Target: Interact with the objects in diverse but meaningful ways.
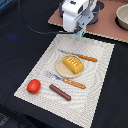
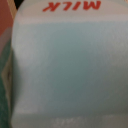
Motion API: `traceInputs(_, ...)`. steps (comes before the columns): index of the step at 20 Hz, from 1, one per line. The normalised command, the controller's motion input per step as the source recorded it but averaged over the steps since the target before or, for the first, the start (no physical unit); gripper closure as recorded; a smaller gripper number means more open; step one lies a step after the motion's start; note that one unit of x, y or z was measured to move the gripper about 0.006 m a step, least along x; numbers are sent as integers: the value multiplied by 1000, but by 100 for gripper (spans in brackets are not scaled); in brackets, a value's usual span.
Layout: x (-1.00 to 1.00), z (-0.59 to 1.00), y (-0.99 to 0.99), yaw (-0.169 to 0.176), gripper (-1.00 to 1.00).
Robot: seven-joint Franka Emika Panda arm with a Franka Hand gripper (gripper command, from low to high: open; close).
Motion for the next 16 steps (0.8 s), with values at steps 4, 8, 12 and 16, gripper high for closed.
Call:
traceInputs(4,464,65,30,-28,100)
traceInputs(8,329,-15,0,-38,100)
traceInputs(12,98,-99,-6,-2,100)
traceInputs(16,92,-194,0,0,100)
